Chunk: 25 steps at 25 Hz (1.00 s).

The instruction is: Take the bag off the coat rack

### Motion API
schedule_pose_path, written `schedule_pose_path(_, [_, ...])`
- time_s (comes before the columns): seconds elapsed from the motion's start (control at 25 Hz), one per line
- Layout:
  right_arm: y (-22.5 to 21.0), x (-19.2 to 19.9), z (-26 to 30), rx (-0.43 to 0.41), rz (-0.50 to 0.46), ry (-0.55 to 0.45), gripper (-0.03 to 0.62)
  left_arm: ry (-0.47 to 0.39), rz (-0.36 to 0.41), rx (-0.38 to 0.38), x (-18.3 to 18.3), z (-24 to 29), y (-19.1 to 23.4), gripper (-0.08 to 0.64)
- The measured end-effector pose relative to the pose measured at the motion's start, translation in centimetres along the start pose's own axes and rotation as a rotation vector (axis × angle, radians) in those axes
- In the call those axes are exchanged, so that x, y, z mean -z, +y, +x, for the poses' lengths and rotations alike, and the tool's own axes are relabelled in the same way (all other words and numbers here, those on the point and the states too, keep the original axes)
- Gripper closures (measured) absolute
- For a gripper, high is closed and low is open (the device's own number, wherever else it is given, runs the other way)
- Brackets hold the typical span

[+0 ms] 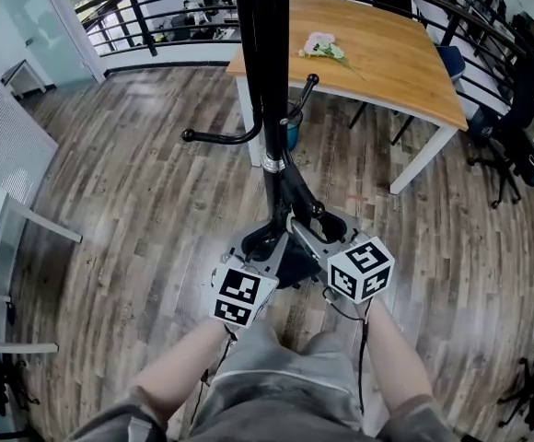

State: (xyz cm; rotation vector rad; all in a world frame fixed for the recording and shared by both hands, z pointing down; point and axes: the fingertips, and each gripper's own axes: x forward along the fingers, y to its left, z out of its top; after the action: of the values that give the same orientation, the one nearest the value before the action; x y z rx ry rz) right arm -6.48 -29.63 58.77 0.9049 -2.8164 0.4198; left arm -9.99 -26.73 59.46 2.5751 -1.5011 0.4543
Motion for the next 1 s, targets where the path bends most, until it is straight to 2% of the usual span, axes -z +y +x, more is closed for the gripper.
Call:
schedule_pose_path(0.04, [0.1,0.0,0.0,-0.009,0.002,0.002,0.409,0.001,-0.007,-0.006,0.1,-0.1,0.1,0.465])
schedule_pose_path(0.16, [0.1,-0.1,-0.3,-0.016,0.031,0.0,0.51,0.017,-0.009,-0.036,0.2,-0.4,0.5,0.491])
schedule_pose_path(0.28, [0.0,-0.3,-0.8,-0.001,0.055,-0.005,0.555,0.026,0.002,-0.085,0.4,-0.6,1.5,0.506])
schedule_pose_path(0.52, [1.5,-1.0,-2.0,-0.032,0.053,-0.001,0.56,0.065,0.028,-0.136,1.2,1.4,1.8,0.488])
schedule_pose_path(0.68, [2.0,-1.5,-2.9,-0.043,0.047,-0.004,0.561,0.101,0.025,-0.175,1.5,2.2,2.5,0.436])
schedule_pose_path(0.84, [1.5,-2.2,-3.9,-0.023,0.066,-0.017,0.561,0.105,-0.009,-0.178,1.3,1.9,2.6,0.517])
schedule_pose_path(1.0, [1.3,-3.2,-5.4,-0.003,0.07,-0.02,0.561,0.083,-0.071,-0.19,0.4,0.0,3.7,0.526])
